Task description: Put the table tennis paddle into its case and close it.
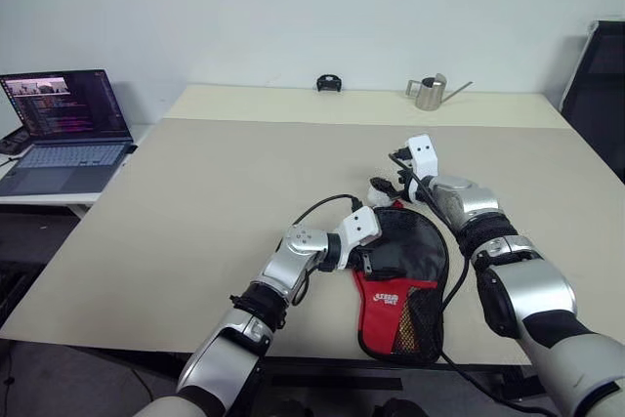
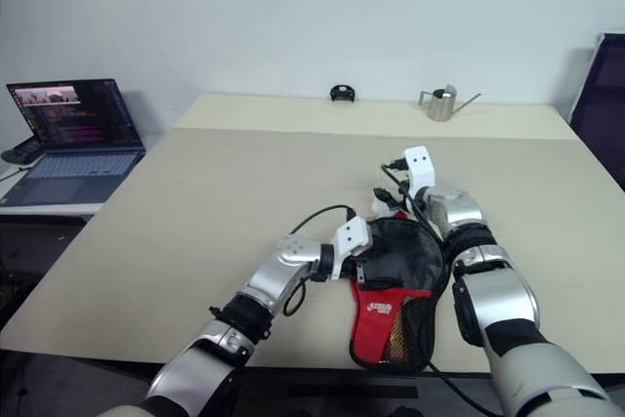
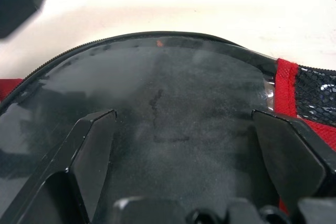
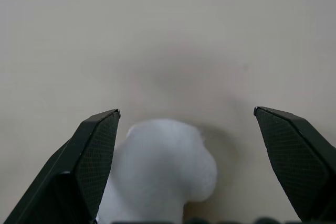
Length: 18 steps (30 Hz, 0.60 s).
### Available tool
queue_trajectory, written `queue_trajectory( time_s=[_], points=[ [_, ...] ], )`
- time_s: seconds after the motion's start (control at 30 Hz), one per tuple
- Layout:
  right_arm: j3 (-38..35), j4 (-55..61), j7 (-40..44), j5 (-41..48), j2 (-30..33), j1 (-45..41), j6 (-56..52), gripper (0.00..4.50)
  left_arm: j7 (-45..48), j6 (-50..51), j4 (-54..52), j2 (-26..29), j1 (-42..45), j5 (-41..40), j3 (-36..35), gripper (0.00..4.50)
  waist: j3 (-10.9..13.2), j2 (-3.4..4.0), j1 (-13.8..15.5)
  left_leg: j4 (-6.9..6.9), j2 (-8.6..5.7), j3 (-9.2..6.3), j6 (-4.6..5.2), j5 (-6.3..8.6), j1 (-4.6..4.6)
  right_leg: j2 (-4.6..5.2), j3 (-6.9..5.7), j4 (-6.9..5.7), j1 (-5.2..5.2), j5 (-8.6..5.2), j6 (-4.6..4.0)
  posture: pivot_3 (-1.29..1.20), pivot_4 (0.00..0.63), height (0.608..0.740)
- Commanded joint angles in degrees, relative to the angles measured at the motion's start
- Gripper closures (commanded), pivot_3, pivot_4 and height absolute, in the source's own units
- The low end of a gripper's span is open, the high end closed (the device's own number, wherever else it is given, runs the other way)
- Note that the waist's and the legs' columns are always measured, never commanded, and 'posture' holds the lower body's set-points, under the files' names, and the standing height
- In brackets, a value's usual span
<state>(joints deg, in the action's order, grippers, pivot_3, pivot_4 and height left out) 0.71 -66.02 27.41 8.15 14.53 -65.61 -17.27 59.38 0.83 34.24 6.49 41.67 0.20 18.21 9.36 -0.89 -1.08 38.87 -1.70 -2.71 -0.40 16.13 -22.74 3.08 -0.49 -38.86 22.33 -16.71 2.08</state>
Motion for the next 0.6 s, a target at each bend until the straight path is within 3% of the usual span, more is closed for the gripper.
queue_trajectory(
  time_s=[0.03, 0.4, 0.5, 0.6],
  points=[
    [-1.3, -1.9, -0.1, -0.9, -0.8, -2.4, 2.3, 0.00, 0.0, 0.3, -1.0, -0.1, -0.9, 0.7, 1.2, 0.01, 0.0, 0.00, -0.2, 0.00, 0.00, 0.00, 0.00, 0.00, 0.00, 0.00, 0.00, -0.01, 0.00, 0.00, 0.00, 0.00, 0.150, 0.740],
    [-0.4, -2.9, 1.4, -4.0, -3.0, -1.8, 2.7, 0.00, -0.4, 0.6, -1.6, 0.0, -1.3, 1.0, 1.4, 0.01, 0.0, 0.02, -0.4, 0.00, 0.00, -0.01, -0.02, -0.01, 0.01, 0.01, 0.01, -0.04, 0.00, 0.00, 0.00, 0.00, 0.150, 0.740],
    [-0.2, -2.8, 0.4, -5.1, -3.0, -1.6, 3.8, 0.60, -0.6, 0.4, -1.2, -0.2, -1.3, 1.2, 1.6, 0.00, 0.0, 0.02, -0.4, 0.00, 0.00, -0.01, -0.02, -0.01, 0.01, 0.01, 0.00, -0.04, 0.00, 0.00, 0.00, 0.00, 0.150, 0.740],
    [0.1, -2.7, 0.1, -6.1, -3.0, -1.5, 4.5, 1.65, -0.6, -0.4, -0.1, -0.4, -0.9, 1.8, 2.1, 0.00, 0.0, 0.02, -0.4, 0.00, 0.00, -0.01, -0.02, -0.01, 0.01, 0.01, 0.00, -0.04, 0.00, 0.00, 0.00, 0.00, 0.150, 0.740]
  ],
)
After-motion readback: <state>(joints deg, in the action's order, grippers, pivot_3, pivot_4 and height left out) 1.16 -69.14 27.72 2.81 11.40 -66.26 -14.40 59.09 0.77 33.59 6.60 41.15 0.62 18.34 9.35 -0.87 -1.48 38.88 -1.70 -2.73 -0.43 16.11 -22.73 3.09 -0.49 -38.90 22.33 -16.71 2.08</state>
